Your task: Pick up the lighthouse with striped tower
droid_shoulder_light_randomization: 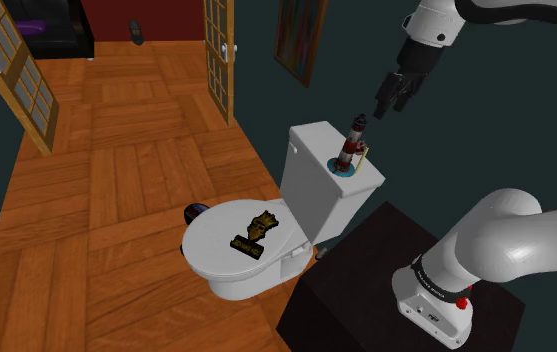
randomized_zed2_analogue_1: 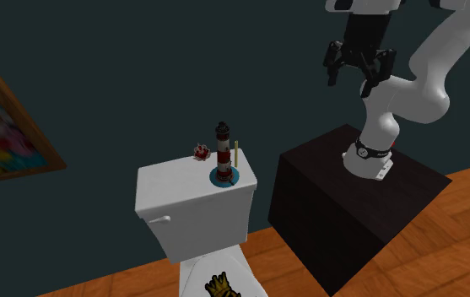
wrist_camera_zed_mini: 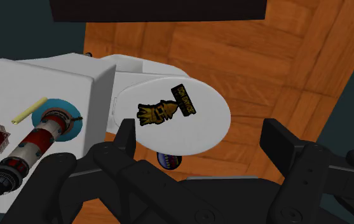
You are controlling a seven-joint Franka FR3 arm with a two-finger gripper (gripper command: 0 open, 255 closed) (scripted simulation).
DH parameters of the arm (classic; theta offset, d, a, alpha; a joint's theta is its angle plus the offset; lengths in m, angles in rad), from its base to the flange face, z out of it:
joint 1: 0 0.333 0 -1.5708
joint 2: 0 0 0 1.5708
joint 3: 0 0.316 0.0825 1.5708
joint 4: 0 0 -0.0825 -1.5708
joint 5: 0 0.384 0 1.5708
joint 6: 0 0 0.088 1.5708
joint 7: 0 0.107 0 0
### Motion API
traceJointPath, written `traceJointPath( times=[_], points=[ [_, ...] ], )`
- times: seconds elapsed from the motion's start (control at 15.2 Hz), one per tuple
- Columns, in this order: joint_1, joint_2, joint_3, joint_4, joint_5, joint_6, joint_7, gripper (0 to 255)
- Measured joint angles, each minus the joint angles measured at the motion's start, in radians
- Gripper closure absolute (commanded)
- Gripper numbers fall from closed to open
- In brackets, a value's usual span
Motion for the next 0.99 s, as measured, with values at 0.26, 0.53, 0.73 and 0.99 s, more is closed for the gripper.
traceJointPath(
  times=[0.26,0.53,0.73,0.99],
  points=[
    [-0.007,0.04,-0.025,-0.009,-0.038,0.037,-0.05,0],
    [-0.022,0.125,-0.072,-0.02,-0.107,0.114,-0.141,0],
    [-0.032,0.201,-0.102,-0.002,-0.154,0.164,-0.202,0],
    [-0.048,0.311,-0.149,0.024,-0.216,0.242,-0.289,0]
  ],
)
